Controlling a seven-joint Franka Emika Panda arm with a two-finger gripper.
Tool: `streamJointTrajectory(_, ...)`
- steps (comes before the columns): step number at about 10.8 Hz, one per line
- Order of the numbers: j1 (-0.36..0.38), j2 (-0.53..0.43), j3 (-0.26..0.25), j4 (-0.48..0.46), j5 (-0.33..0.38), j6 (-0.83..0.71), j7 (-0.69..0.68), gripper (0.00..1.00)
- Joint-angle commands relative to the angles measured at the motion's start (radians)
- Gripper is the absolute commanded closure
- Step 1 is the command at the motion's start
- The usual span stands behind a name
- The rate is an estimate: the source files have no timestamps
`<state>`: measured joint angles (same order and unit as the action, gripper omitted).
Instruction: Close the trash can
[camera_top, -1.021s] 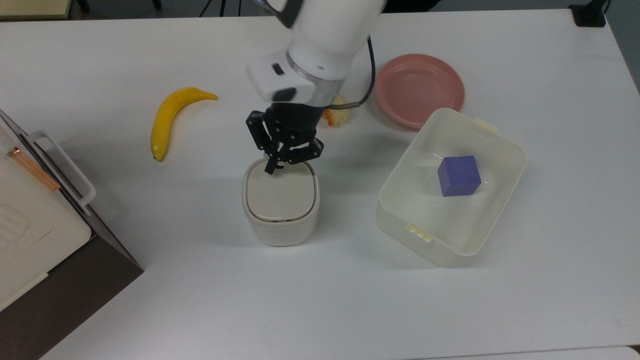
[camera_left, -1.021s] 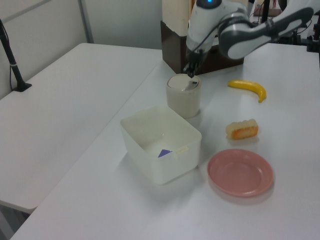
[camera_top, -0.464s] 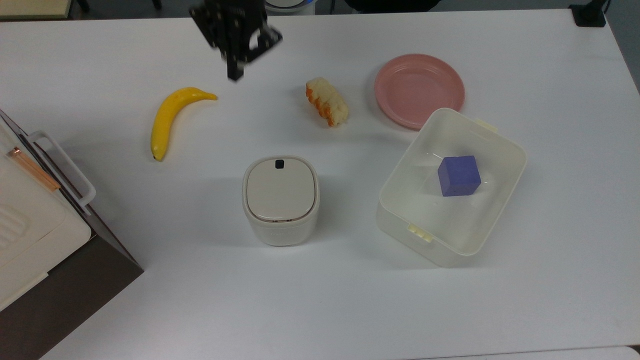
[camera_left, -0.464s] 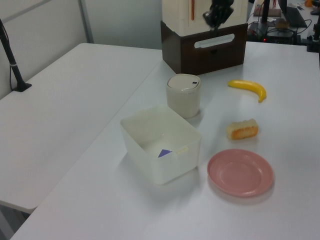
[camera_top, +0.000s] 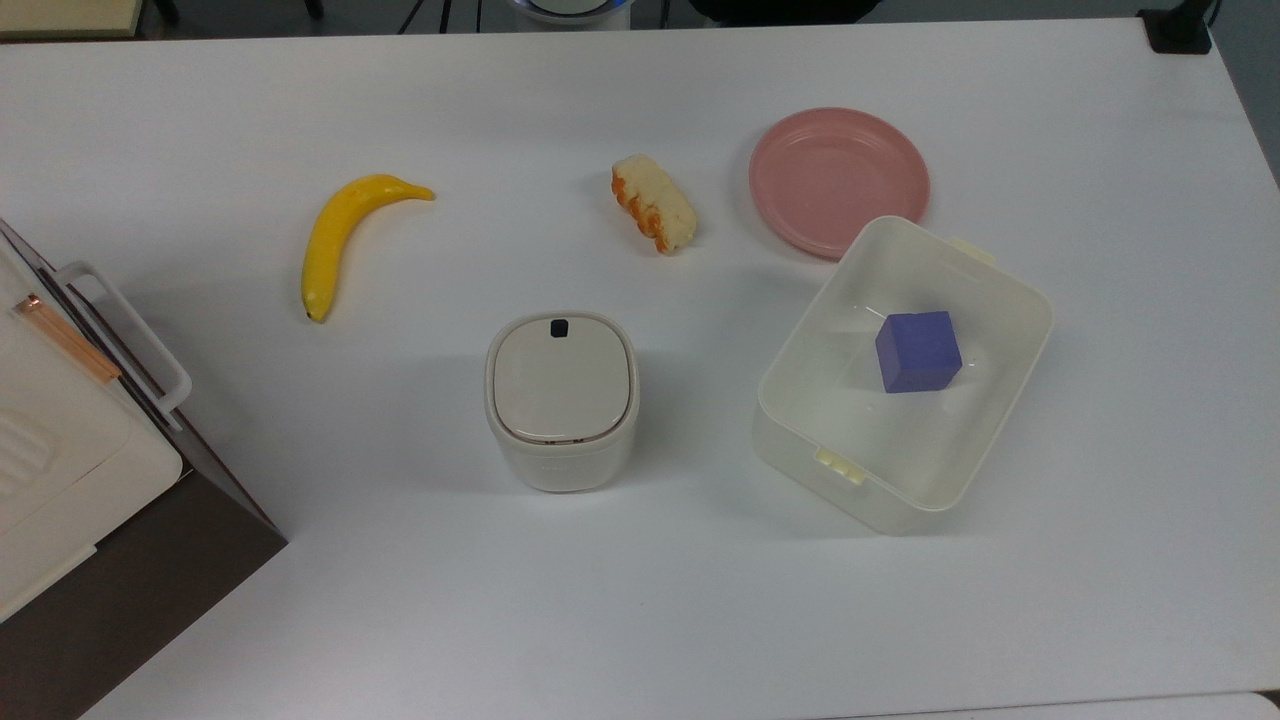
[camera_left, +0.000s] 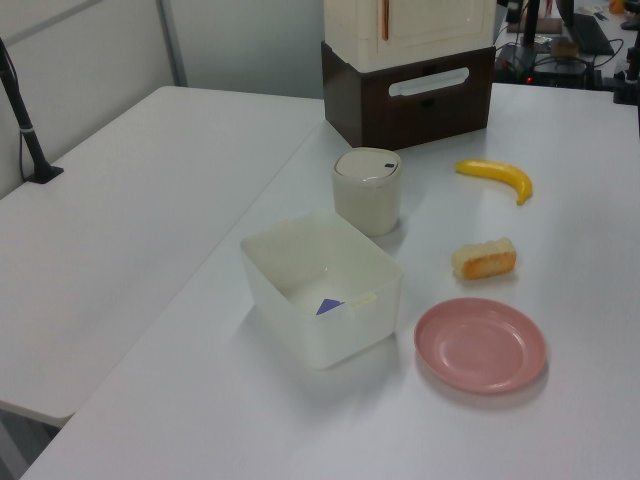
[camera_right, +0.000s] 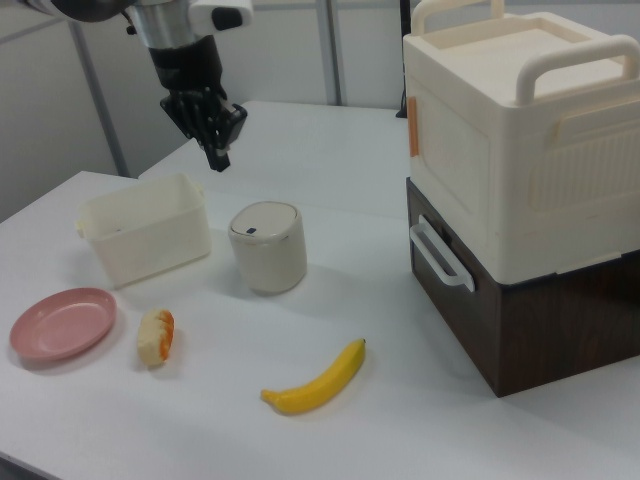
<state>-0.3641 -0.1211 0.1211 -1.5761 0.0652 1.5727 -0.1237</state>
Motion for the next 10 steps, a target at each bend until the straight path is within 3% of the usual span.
streamJointTrajectory(1, 0.014, -0.034, -0.028, -0.032, 0.019, -0.007, -0.060, 0.00)
streamJointTrajectory(5, 0.016, -0.014, -0.028, -0.038, 0.036, 0.001, -0.059, 0.00)
streamJointTrajectory(8, 0.052, -0.003, -0.015, -0.094, 0.019, 0.136, 0.042, 0.00)
streamJointTrajectory(10, 0.053, 0.000, -0.018, -0.091, 0.025, 0.127, 0.048, 0.00)
